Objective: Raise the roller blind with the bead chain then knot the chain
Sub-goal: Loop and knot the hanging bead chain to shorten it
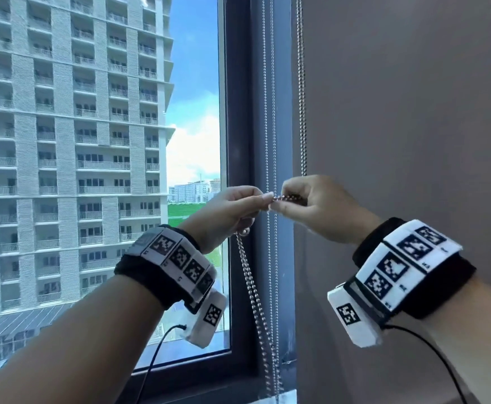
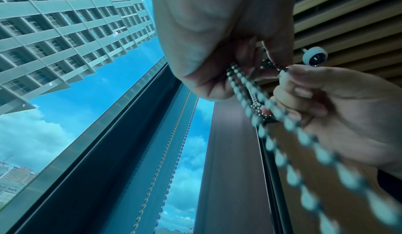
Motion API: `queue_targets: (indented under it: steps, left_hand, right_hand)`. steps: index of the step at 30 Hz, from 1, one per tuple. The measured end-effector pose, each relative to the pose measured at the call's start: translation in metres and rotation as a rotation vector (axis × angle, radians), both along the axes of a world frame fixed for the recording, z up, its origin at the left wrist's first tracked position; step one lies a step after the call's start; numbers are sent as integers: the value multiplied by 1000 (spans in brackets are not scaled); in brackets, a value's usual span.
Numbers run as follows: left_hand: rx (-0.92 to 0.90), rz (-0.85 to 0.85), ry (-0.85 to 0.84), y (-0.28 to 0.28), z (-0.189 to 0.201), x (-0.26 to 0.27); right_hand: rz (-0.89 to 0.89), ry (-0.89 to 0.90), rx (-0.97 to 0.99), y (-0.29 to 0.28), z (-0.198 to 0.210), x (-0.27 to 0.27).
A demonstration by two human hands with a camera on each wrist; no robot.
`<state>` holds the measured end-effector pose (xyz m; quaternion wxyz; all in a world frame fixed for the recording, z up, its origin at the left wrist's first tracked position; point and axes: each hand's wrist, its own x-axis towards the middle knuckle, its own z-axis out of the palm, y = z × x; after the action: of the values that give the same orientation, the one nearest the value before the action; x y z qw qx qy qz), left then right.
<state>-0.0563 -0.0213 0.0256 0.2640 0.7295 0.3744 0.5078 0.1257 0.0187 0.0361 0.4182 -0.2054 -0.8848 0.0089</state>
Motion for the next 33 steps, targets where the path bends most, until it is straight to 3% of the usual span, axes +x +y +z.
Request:
queue_targets:
  steps: [8,16,20,25,33]
  left_hand:
    - [71,-52,-162,3,10,6]
    - [469,345,-70,16,19,21]
    - [442,438,-96,21,17,23]
    - [142,148,-146,16,19,34]
    - [142,86,-164,18,18,36]
  right_hand:
    - [485,521,-431,5,4,1]
    - [869,873,-886,3,12,-5]
    - [893,932,-964,4,11,-11]
    - [862,1010,-1030,6,11,-16]
    - [660,979,-890,6,6,-19]
